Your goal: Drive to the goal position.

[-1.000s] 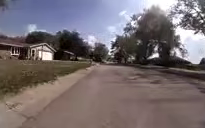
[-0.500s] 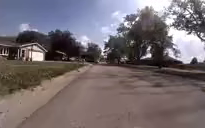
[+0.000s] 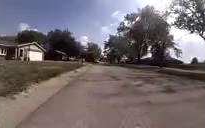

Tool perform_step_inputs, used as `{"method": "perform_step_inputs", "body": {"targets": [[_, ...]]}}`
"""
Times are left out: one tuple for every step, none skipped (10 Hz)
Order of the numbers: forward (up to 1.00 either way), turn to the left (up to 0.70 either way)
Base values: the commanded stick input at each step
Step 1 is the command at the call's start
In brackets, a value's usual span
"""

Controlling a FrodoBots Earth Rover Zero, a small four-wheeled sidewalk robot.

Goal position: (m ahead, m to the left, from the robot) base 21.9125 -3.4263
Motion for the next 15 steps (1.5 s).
{"method": "perform_step_inputs", "body": {"targets": [[1.00, 0.00], [1.00, 0.00], [1.00, 0.00], [1.00, 0.00], [1.00, 0.00], [1.00, 0.00], [1.00, 0.00], [1.00, 0.01], [1.00, 0.11], [1.00, 0.12], [1.00, 0.00], [1.00, 0.00], [1.00, 0.00], [1.00, 0.00], [1.00, 0.00]]}}
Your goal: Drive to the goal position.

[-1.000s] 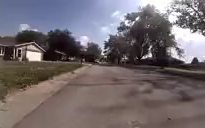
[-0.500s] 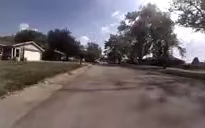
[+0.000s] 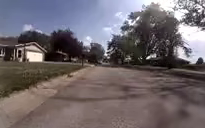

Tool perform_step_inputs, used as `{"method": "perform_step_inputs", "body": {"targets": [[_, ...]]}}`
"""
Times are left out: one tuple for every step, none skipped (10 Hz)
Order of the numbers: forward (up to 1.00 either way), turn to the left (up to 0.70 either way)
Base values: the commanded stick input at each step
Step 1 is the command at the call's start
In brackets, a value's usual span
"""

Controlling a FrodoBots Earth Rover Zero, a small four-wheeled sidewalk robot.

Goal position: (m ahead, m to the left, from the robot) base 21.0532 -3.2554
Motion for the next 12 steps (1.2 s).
{"method": "perform_step_inputs", "body": {"targets": [[1.00, 0.00], [1.00, 0.00], [1.00, 0.00], [1.00, 0.00], [1.00, 0.00], [1.00, 0.00], [1.00, 0.00], [1.00, 0.00], [1.00, 0.00], [1.00, 0.00], [1.00, 0.00], [1.00, 0.00]]}}
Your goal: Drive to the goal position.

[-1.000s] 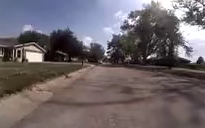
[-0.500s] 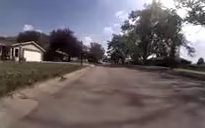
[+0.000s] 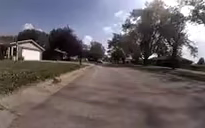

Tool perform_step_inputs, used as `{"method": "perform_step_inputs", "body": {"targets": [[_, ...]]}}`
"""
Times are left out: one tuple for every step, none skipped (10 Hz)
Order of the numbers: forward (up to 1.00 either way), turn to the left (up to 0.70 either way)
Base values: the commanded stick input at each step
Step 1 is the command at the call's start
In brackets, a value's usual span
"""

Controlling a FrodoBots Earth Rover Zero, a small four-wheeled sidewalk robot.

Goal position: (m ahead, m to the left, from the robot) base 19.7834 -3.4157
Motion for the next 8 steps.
{"method": "perform_step_inputs", "body": {"targets": [[1.00, 0.00], [1.00, 0.00], [1.00, 0.00], [1.00, 0.00], [1.00, 0.00], [1.00, 0.00], [1.00, 0.00], [1.00, 0.00]]}}
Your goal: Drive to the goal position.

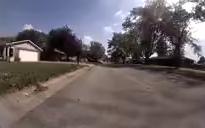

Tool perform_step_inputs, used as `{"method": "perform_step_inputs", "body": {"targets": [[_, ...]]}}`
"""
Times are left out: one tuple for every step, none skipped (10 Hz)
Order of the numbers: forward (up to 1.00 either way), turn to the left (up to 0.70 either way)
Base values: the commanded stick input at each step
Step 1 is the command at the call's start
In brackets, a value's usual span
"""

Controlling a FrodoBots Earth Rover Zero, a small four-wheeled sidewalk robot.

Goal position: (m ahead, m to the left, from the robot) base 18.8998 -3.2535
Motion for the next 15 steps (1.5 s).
{"method": "perform_step_inputs", "body": {"targets": [[1.00, 0.00], [1.00, 0.00], [1.00, 0.00], [1.00, 0.00], [1.00, 0.00], [1.00, 0.00], [1.00, 0.00], [1.00, 0.00], [1.00, 0.00], [1.00, 0.00], [1.00, -0.24], [1.00, -0.27], [1.00, -0.17], [1.00, -0.08], [1.00, 0.00]]}}
